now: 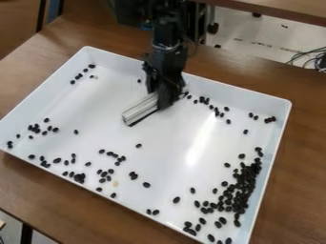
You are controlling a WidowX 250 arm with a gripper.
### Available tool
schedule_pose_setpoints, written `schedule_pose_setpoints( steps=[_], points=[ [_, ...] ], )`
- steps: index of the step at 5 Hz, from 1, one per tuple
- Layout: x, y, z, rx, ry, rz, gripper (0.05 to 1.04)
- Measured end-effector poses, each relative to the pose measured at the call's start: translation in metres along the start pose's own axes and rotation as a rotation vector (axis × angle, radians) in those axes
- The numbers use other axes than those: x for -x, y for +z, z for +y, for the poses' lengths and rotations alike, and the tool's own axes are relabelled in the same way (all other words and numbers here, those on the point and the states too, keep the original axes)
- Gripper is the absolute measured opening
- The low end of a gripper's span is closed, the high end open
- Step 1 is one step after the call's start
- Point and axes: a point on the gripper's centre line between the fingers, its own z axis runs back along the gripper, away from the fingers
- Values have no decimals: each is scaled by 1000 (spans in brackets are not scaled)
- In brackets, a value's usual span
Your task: Sweep into pile
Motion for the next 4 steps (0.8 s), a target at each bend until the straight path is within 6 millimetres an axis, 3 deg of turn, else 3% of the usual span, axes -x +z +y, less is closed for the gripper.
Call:
schedule_pose_setpoints(
  steps=[2, 4],
  points=[
    [-8, 0, -19, -4, -25, 2, 353],
    [-44, 6, -110, 13, -232, -62, 353]
  ],
)
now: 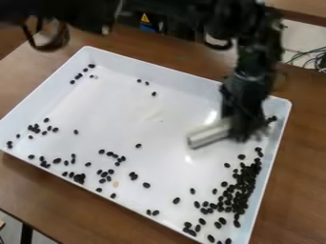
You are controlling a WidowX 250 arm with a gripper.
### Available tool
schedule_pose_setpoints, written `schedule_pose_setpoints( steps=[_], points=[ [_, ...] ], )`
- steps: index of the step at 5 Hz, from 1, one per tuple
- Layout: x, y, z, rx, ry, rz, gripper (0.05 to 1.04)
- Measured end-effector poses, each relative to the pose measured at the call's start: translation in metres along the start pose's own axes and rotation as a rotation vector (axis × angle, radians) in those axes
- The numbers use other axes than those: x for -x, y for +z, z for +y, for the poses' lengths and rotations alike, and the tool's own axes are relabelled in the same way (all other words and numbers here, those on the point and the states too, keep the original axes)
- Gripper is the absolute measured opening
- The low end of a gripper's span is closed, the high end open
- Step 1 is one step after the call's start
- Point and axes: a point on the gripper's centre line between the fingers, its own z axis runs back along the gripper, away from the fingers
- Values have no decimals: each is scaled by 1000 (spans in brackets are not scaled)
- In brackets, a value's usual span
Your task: Sweep into pile
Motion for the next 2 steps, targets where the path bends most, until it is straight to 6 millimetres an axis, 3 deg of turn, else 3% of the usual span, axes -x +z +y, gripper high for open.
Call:
schedule_pose_setpoints(
  steps=[1, 2],
  points=[
    [0, 0, -3, 1, -5, 8, 353],
    [22, 3, -11, 5, -14, 23, 353]
  ],
)
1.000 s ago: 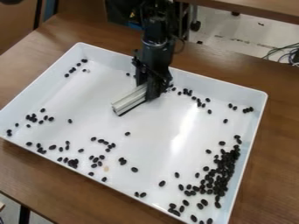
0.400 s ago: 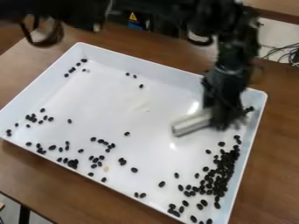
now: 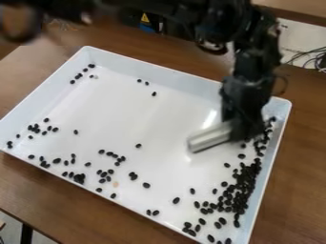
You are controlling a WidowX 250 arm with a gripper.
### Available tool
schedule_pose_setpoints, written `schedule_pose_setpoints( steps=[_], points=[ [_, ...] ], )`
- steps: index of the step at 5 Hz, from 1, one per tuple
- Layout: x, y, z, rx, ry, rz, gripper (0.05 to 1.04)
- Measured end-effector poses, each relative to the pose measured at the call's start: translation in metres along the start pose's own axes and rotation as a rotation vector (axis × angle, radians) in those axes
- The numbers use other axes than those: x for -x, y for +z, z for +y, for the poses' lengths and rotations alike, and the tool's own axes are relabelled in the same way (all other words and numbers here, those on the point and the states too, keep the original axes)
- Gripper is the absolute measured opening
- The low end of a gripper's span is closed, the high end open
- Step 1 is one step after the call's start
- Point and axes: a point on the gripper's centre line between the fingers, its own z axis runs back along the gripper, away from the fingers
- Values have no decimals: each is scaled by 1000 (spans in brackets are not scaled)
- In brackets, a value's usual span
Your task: Sweep into pile
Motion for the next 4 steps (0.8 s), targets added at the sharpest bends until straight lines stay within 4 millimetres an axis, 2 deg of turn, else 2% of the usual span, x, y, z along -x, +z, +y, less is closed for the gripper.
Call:
schedule_pose_setpoints(
  steps=[2, 3, 4],
  points=[
    [52, 20, -19, 47, -97, -45, 353],
    [72, 21, -30, 86, -87, -54, 353],
    [77, 42, -22, 18, -92, -63, 353]
  ],
)
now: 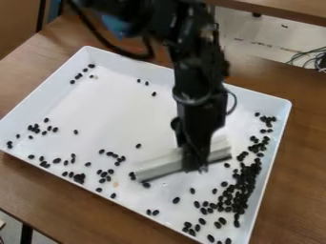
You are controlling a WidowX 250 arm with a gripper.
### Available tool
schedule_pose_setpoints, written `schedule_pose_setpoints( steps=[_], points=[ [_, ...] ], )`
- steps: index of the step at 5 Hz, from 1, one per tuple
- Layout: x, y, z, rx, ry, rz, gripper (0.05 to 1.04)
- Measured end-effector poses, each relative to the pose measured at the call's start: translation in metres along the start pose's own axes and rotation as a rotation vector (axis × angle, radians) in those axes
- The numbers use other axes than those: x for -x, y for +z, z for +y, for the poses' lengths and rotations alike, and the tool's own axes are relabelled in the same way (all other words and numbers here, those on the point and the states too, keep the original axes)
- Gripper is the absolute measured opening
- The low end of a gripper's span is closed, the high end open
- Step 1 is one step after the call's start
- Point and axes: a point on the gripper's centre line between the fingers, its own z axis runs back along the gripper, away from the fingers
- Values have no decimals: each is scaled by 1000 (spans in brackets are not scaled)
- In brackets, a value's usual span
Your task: Sweep into pile
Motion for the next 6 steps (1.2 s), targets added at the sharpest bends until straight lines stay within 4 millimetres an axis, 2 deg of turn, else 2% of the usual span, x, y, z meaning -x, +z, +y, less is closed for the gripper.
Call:
schedule_pose_setpoints(
  steps=[1, 2, 3, 4, 5, 6],
  points=[
    [8, 5, 20, -15, 38, 8, 353],
    [9, -23, 49, 32, 47, 68, 353],
    [4, -45, 59, 51, -8, 104, 353],
    [3, -45, 61, 41, -15, 103, 399],
    [2, -32, 54, 70, -37, 88, 715],
    [7, -1, 56, 131, 32, 22, 991]
  ],
)
